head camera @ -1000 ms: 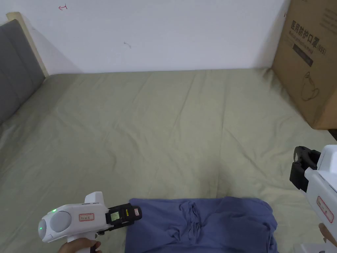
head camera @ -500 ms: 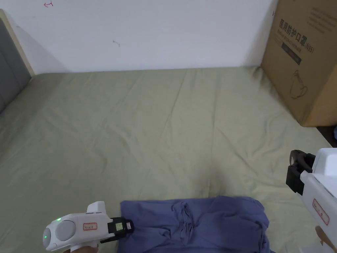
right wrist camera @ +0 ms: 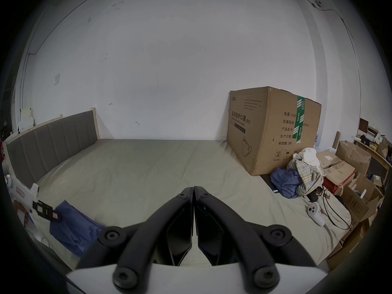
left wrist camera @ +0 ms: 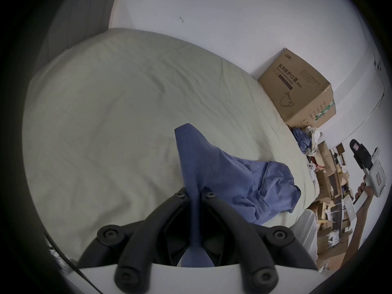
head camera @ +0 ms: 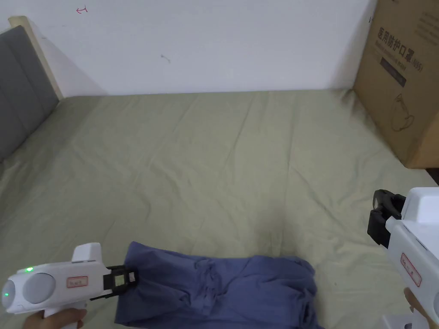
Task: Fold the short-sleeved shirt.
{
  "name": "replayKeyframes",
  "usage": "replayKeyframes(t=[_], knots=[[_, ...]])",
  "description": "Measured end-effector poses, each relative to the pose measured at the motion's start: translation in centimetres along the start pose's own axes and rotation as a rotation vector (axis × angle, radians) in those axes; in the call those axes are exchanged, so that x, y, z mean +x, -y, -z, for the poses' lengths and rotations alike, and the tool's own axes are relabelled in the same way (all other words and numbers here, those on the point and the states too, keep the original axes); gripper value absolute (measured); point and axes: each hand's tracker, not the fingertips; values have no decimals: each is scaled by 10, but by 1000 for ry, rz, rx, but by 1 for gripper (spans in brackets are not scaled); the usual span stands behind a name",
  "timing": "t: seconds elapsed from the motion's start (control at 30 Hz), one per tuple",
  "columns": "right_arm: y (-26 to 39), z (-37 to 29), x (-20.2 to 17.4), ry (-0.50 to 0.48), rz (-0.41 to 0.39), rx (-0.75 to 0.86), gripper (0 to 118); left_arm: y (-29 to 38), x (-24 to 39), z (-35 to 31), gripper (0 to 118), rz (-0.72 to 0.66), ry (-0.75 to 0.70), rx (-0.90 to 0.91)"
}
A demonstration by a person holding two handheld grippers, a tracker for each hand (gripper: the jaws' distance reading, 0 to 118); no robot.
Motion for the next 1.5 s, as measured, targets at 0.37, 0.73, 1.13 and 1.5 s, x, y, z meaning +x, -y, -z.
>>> replayKeyframes(t=[0.37, 0.73, 1.13, 1.5], knots=[[4, 6, 3, -35, 22, 9, 1, -34, 85, -32, 7, 31, 60, -28], [6, -6, 25, 5, 41, 18, 1, -35, 224, 77, 7, 240, 164, -253], [17, -14, 54, 74, 47, -7, 1, 27, 288, 191, 22, 314, 43, -391], [14, -9, 49, 62, 52, 0, 1, 4, 275, 102, 96, 322, 179, -115]])
